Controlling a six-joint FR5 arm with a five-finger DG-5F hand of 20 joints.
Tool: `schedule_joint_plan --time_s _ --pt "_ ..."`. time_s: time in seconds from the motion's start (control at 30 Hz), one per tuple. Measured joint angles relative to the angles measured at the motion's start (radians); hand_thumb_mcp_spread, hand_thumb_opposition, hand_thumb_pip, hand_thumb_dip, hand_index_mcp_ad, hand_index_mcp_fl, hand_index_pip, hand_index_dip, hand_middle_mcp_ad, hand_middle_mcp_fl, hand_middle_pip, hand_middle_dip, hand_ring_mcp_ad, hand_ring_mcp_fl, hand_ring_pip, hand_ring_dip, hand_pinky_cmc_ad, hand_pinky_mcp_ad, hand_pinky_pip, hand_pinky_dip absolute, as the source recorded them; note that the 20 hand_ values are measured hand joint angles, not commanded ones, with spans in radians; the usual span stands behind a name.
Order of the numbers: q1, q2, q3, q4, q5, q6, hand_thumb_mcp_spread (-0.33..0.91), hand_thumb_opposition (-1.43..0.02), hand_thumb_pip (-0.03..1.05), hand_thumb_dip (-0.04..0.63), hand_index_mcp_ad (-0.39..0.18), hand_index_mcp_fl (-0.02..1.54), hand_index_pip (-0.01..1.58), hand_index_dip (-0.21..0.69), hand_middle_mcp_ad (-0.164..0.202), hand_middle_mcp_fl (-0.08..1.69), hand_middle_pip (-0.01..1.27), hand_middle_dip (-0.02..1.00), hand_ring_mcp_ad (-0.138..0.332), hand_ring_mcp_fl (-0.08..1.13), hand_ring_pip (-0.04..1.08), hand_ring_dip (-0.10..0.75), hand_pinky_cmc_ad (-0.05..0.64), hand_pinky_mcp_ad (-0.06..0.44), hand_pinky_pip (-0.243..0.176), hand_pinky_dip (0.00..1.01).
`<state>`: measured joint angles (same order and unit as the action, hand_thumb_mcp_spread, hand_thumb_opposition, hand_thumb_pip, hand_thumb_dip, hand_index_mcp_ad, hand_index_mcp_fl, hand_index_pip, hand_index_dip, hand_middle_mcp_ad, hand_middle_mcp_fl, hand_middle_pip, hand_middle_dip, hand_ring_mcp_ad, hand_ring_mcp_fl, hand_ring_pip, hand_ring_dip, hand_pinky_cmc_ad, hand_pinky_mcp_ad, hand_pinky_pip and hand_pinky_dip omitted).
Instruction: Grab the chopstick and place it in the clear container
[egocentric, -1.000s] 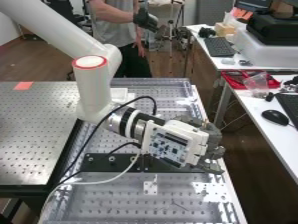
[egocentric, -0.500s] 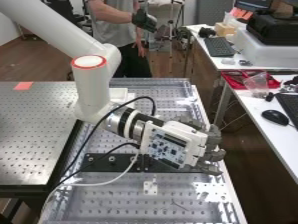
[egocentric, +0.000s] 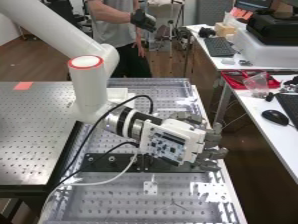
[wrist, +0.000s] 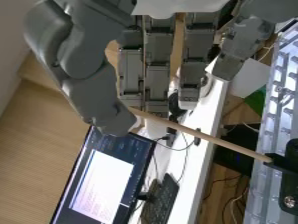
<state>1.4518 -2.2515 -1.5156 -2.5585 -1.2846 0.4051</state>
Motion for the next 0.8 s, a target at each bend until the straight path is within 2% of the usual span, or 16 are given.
schedule_joint_plan --time_s 0.07,0.1,0.33,0.8 --pt "0.001 0.002 -0.004 0.001 0.005 0.001 0.47 -0.87 0.79 0.339 -0.005 0.25 1.28 -0.003 0.0 0.51 0.74 0.68 0.084 0.41 0.17 0.506 0.394 0.246 0.033 0.21" --pt "0.001 0.003 -0.008 0.002 0.006 0.001 0.47 -0.86 0.79 0.337 -0.005 0.25 1.28 -0.003 0.0 0.51 0.74 0.67 0.086 0.41 0.16 0.506 0.387 0.243 0.017 0.21" --pt "0.002 0.01 -0.03 0.01 0.015 0.004 0.47 -0.86 0.79 0.337 -0.005 0.27 1.28 -0.003 0.003 0.51 0.75 0.66 0.082 0.42 0.17 0.504 0.368 0.243 0.019 0.22" --pt "0.004 0.013 -0.039 0.02 0.023 0.004 0.47 -0.86 0.74 0.34 -0.005 0.36 1.27 -0.003 0.003 0.54 0.76 0.66 0.08 0.45 0.17 0.504 0.379 0.243 0.017 0.22"
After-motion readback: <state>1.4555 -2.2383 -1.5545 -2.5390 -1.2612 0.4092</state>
